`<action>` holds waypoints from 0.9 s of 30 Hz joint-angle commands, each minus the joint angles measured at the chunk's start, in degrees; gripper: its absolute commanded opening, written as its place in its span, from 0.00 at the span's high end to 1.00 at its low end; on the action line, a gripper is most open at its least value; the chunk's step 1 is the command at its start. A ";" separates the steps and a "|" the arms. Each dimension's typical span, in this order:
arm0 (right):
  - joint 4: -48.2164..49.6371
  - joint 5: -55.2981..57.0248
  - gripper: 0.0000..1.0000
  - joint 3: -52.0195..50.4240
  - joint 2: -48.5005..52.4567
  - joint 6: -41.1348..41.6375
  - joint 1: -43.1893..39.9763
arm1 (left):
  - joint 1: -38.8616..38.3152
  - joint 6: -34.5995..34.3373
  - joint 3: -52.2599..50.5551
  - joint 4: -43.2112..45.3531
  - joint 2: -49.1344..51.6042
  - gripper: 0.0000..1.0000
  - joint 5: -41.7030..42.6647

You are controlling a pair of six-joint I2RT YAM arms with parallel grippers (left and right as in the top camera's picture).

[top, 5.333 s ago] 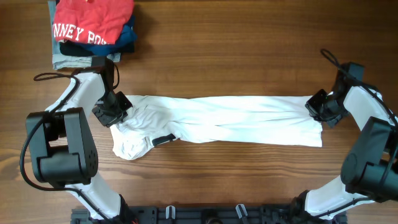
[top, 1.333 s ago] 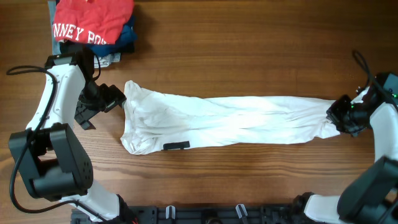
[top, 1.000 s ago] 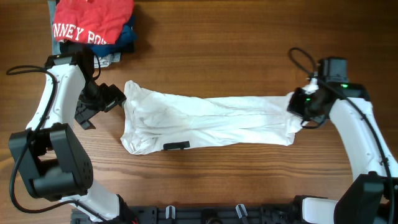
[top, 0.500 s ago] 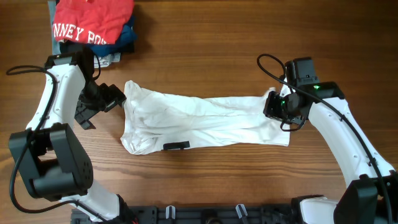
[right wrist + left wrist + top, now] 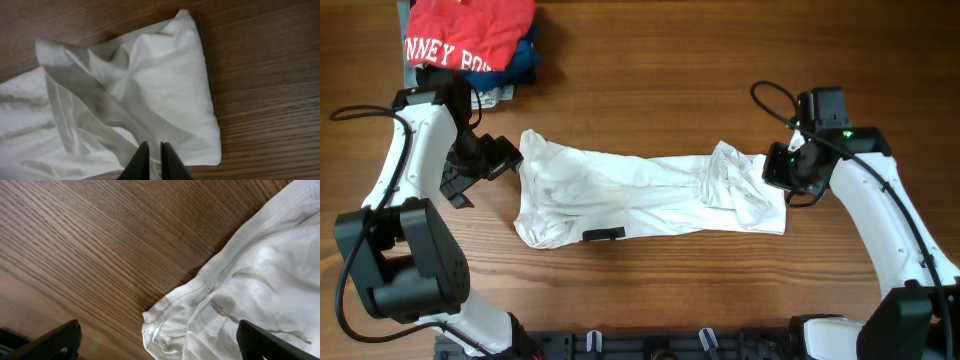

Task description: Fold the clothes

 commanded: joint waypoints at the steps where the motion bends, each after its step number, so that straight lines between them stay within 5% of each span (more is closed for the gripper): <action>1: 2.89 -1.84 0.96 -5.18 2.10 -0.68 -0.13 | -0.04 -0.17 0.79 -0.02 -0.20 0.00 0.52; 10: 11.65 -18.27 0.95 -10.36 5.16 -1.25 3.96 | -0.04 -0.17 0.79 -0.02 -0.20 0.00 0.52; 18: 11.61 -18.51 0.96 -6.43 3.93 1.81 6.32 | -0.04 -0.17 0.79 -0.07 -0.20 0.00 0.52; 21: 8.81 -10.10 0.95 -1.55 2.12 1.60 3.45 | -0.04 -0.17 0.79 -0.20 -0.20 0.00 0.52; 27: 11.61 -11.56 0.96 -6.34 7.41 0.31 4.22 | -0.04 -0.17 0.79 -0.15 -0.20 0.00 0.50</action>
